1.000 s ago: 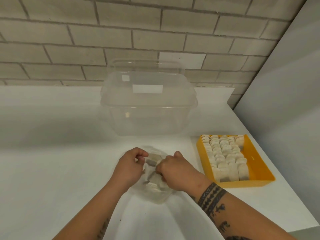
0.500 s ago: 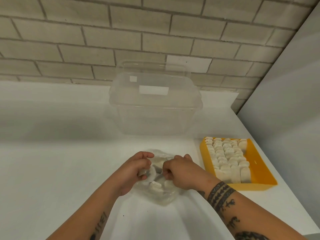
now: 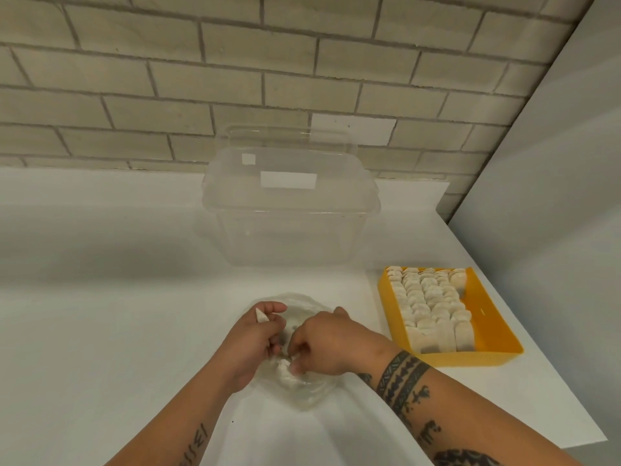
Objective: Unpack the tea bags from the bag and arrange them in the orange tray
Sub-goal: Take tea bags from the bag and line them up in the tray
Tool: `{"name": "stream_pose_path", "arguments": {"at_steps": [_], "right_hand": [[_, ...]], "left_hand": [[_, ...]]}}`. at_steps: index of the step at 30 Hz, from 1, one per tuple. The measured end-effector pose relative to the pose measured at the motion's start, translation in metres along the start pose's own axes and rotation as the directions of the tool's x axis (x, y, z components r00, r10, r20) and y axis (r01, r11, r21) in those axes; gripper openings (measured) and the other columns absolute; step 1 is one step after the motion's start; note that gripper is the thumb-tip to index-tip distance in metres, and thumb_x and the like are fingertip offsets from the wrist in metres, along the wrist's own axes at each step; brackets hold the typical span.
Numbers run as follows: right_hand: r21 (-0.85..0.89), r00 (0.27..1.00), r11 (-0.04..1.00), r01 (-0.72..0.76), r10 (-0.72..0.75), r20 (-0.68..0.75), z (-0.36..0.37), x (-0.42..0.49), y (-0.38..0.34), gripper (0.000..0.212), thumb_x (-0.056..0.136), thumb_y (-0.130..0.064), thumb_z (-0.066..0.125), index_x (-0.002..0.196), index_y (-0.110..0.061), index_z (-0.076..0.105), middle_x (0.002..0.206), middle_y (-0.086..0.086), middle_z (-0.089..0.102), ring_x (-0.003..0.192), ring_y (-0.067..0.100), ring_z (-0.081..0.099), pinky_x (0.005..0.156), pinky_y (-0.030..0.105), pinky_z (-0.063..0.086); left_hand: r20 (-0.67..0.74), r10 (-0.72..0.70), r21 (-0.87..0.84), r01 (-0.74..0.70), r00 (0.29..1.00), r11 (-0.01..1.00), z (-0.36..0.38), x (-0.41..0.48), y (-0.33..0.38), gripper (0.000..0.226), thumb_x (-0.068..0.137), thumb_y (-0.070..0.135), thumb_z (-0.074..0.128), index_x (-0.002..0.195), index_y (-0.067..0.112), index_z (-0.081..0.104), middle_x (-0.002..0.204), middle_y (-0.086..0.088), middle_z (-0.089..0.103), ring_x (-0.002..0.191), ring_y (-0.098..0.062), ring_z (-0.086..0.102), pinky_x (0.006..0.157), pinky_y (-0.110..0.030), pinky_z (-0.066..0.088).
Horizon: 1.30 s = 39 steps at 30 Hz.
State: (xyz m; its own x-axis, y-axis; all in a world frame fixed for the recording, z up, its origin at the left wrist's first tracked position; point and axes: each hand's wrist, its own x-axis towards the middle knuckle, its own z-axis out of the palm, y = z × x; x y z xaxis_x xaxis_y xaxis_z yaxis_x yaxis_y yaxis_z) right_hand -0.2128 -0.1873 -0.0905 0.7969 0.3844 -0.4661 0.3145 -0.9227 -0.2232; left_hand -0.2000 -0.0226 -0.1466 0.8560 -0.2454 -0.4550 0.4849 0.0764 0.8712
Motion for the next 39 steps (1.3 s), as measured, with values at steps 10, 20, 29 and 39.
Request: {"name": "stream_pose_path", "arguments": {"at_steps": [10,20,29,39], "right_hand": [[0.465,0.996,0.884,-0.048,0.079,-0.047,0.003,-0.005,0.004,0.023,0.097,-0.035,0.056,0.081,-0.02,0.061,0.083,-0.005,0.062,0.077,0.016,0.057,0.07,0.031,0.043],[0.917,0.978,0.393,-0.072,0.208,-0.012,-0.017,-0.009,-0.006,0.021,0.1,-0.026,0.057,0.093,-0.015,0.073,0.091,0.002,0.078,0.067,0.009,0.063,0.054,0.019,0.044],[0.063,0.938,0.944,-0.323,0.329,-0.111,0.025,-0.003,-0.006,0.032,0.089,-0.048,0.06,0.099,-0.018,0.067,0.098,0.003,0.067,0.094,0.023,0.065,0.074,0.029,0.045],[0.531,0.921,0.803,-0.271,0.376,-0.098,0.019,0.0,0.008,0.024,0.082,-0.037,0.074,0.088,-0.016,0.066,0.085,-0.004,0.066,0.076,0.013,0.06,0.066,0.028,0.046]], "left_hand": [[0.011,-0.026,-0.25,0.028,1.0,0.968,-0.001,-0.009,0.004,0.058,0.067,0.013,0.063,0.124,0.009,0.051,0.089,-0.009,0.067,0.071,-0.02,0.063,0.071,-0.036,0.049],[0.208,0.029,-0.135,-0.001,0.978,0.991,0.007,-0.02,0.016,0.037,0.083,0.029,0.069,0.117,0.017,0.06,0.09,-0.01,0.068,0.083,-0.023,0.065,0.064,-0.031,0.045],[-0.11,0.003,-0.03,-0.006,0.994,1.0,0.005,-0.013,0.004,0.017,0.102,0.016,0.051,0.097,0.007,0.064,0.103,-0.01,0.071,0.088,-0.026,0.072,0.068,-0.033,0.055],[-0.128,-0.011,0.002,0.012,0.992,1.0,0.006,-0.015,0.007,0.02,0.102,0.015,0.051,0.103,0.006,0.068,0.113,-0.016,0.071,0.087,-0.024,0.073,0.074,-0.033,0.058]]}}
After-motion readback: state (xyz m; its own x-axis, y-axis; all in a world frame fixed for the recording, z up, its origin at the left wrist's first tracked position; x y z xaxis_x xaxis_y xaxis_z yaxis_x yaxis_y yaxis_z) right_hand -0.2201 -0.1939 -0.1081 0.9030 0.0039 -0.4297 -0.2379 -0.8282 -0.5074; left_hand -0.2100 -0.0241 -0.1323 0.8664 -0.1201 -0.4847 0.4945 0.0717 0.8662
